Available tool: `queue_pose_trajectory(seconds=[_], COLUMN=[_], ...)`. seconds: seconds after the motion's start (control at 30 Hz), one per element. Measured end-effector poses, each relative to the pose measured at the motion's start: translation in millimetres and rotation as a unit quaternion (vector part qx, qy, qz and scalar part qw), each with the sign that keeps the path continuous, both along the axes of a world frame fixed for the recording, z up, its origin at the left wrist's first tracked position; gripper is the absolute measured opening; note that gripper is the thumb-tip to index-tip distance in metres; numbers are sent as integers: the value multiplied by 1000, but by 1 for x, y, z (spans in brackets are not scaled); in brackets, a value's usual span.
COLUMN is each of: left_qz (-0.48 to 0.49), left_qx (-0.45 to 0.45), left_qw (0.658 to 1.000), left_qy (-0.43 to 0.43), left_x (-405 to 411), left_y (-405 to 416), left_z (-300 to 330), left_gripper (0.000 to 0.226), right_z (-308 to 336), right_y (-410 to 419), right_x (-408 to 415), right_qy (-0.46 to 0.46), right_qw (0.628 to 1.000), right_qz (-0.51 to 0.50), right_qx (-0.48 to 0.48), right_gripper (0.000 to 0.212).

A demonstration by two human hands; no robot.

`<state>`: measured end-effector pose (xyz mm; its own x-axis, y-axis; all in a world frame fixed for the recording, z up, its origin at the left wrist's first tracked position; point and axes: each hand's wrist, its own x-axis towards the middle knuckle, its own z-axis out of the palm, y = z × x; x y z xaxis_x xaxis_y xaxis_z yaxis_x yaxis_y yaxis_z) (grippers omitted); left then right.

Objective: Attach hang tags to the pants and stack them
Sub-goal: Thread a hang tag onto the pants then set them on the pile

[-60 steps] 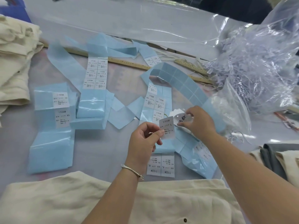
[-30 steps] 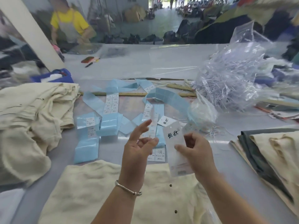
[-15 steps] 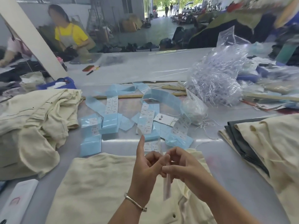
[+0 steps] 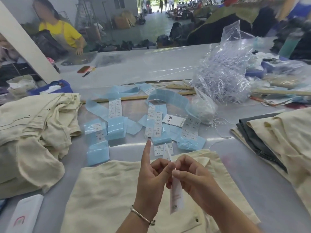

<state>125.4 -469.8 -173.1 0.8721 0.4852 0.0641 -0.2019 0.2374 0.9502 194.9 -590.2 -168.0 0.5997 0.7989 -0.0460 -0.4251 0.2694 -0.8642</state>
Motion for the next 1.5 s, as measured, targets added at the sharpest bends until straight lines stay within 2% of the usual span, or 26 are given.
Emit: queue_pose_trajectory(seconds=[0.17,0.27,0.33,0.43,0.5,0.6,0.7,0.8,1.0,1.07,1.3,1.5], left_qz=[2,1,2,3,16,46,66,63,34,32,26,19], left_qx=[-12,-13,-5,28,42,44,54,63,55,60,77,102], left_qw=[1000,1000,1000,1000,999,998,996,996,997,995,991,988], left_qy=[-1,-2,3,9,1,-6,-7,-18,39,68,106,118], left_x=[-1,-3,-4,-9,-11,-13,-16,-16,-11,-7,7,10], left_y=[8,10,12,21,30,43,49,46,37,34,22,23], left_z=[4,8,10,15,18,26,34,41,52,52,53,53], left_gripper=[89,86,82,62,43,13,11,16,6,12,14,13], right_z=[2,5,7,8,6,4,1,3,11,15,19,25], right_y=[7,10,11,11,11,8,4,0,-3,-4,-1,-1], right_x=[-4,-8,-12,-10,-8,-4,1,5,11,10,7,6], right_qy=[27,32,-31,-188,-247,-216,-139,-82,-66,-69,-139,-147], right_qw=[999,999,993,947,924,924,949,965,979,980,975,975], right_qz=[3,-27,-102,-205,-213,-216,-194,-178,-155,-150,-118,-110], right_qx=[24,20,-43,-160,-199,-230,-207,-172,-116,-108,-128,-126], right_gripper=[24,16,14,53,53,43,48,68,80,82,81,83])
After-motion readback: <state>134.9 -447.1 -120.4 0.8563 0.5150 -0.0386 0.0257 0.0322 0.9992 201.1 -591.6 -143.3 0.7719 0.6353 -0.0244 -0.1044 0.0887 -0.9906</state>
